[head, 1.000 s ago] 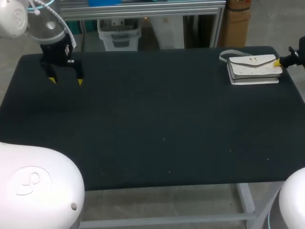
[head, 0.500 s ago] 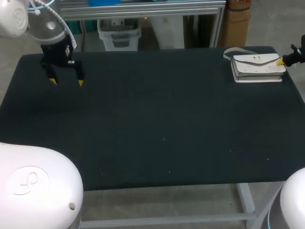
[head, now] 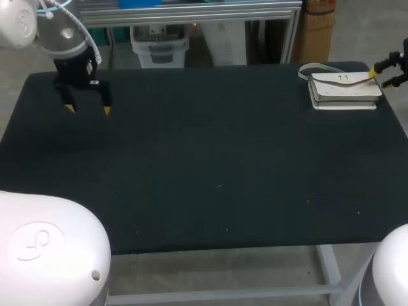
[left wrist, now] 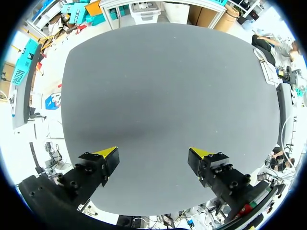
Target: Pick up the bag, open it, inspect its contents, close it, and place it on the opposite side
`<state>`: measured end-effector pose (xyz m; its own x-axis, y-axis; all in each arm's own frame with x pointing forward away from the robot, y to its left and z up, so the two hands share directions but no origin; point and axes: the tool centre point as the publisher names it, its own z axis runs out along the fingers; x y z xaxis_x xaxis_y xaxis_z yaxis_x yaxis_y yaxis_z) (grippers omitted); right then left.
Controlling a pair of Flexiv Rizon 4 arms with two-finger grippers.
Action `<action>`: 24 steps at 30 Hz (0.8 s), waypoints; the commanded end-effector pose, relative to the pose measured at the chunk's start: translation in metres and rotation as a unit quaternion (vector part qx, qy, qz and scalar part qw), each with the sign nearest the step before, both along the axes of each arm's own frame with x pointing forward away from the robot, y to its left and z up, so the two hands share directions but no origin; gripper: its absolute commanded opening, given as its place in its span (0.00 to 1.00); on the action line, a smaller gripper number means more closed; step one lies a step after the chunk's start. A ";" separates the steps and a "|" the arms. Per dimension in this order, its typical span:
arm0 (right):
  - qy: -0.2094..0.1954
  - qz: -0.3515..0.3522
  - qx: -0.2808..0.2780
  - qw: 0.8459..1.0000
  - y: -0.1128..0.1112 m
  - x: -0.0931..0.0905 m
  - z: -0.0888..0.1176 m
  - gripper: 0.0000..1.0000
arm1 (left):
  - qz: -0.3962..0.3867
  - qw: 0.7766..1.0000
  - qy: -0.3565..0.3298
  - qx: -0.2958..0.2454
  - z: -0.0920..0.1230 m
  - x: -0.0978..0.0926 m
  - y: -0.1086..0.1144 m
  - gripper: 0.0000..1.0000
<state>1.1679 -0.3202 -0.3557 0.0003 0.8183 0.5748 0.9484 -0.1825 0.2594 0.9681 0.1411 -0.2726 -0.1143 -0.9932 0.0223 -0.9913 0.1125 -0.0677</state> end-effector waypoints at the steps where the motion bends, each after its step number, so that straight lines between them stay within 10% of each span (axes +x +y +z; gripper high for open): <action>1: -0.014 -0.012 -0.034 0.999 0.011 -0.024 0.019 1.00 | 0.000 1.000 -0.002 0.002 0.002 -0.002 0.001 1.00; 24: -0.010 0.049 -0.119 0.992 0.043 -0.088 0.069 1.00 | -0.003 0.999 -0.018 0.036 0.014 -0.005 0.002 1.00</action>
<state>1.0911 -0.2835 -0.2917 -0.1186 0.8777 0.4643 0.9691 0.0006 0.2466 0.9663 0.1433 -0.2604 -0.1217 -0.9914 -0.0488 -0.9880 0.1257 -0.0896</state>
